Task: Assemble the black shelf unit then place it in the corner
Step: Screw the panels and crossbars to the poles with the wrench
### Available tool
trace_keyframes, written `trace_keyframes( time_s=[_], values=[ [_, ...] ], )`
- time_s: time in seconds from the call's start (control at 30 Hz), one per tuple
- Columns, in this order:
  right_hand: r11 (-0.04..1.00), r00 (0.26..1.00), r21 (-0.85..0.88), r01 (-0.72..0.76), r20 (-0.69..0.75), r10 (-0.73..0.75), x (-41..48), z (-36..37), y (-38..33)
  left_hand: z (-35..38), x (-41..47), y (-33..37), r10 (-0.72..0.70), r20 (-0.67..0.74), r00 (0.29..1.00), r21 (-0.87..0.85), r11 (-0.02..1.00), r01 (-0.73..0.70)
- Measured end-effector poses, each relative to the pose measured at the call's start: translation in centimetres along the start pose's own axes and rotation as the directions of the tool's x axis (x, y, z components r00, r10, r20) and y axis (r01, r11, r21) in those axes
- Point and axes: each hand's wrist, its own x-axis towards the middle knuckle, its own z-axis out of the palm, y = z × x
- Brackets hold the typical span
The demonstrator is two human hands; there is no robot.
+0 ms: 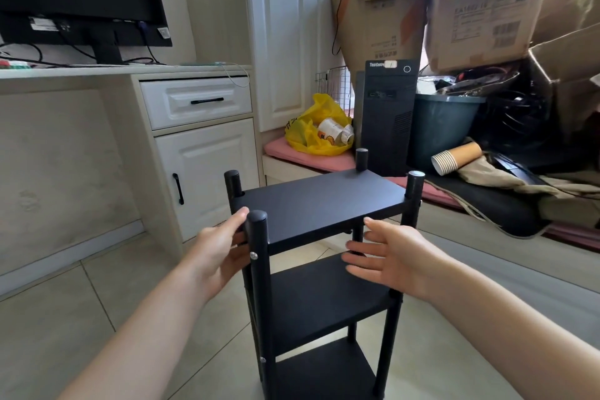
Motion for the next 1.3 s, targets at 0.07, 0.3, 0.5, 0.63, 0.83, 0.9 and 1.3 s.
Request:
trace_keyframes(
  time_s=[0.07, 0.3, 0.5, 0.63, 0.83, 0.9, 1.3],
  values=[
    [1.0, 0.997, 0.023, -0.006, 0.073, 0.005, -0.1, 0.7, 0.1, 0.2, 0.0, 0.0, -0.007, 0.031, 1.0, -0.072, 0.997, 0.009],
    [0.997, 0.993, 0.06, 0.052, 0.098, -0.058, 0.4, 1.5, -0.1, 0.7, -0.3, 0.2, 0.022, 0.064, 0.998, -0.104, 0.995, -0.015],
    [0.993, 0.995, 0.061, 0.096, -0.007, -0.096, 1.2, 0.5, -1.0, 1.8, -1.3, -0.2, -0.065, 0.174, 0.983, -0.072, 0.994, 0.079],
    [0.984, 0.981, 0.036, 0.174, -0.089, -0.17, 1.3, -1.4, -2.0, 4.2, -2.7, -1.3, -0.134, 0.294, 0.946, -0.036, 0.988, 0.151],
    [0.939, 0.952, -0.188, 0.289, -0.047, -0.303, -0.1, -4.1, -2.0, 7.3, -3.9, -3.1, -0.074, 0.296, 0.952, -0.208, 0.968, 0.14],
    [0.897, 0.928, -0.277, 0.345, -0.039, -0.369, -0.8, -4.4, -1.4, 8.3, -4.2, -3.6, -0.048, 0.283, 0.958, -0.26, 0.957, 0.125],
    [0.704, 0.793, -0.409, 0.581, 0.089, -0.603, -5.4, -7.8, 1.8, 14.6, -5.8, -6.9, 0.026, 0.256, 0.966, -0.34, 0.938, 0.065]
  ],
)
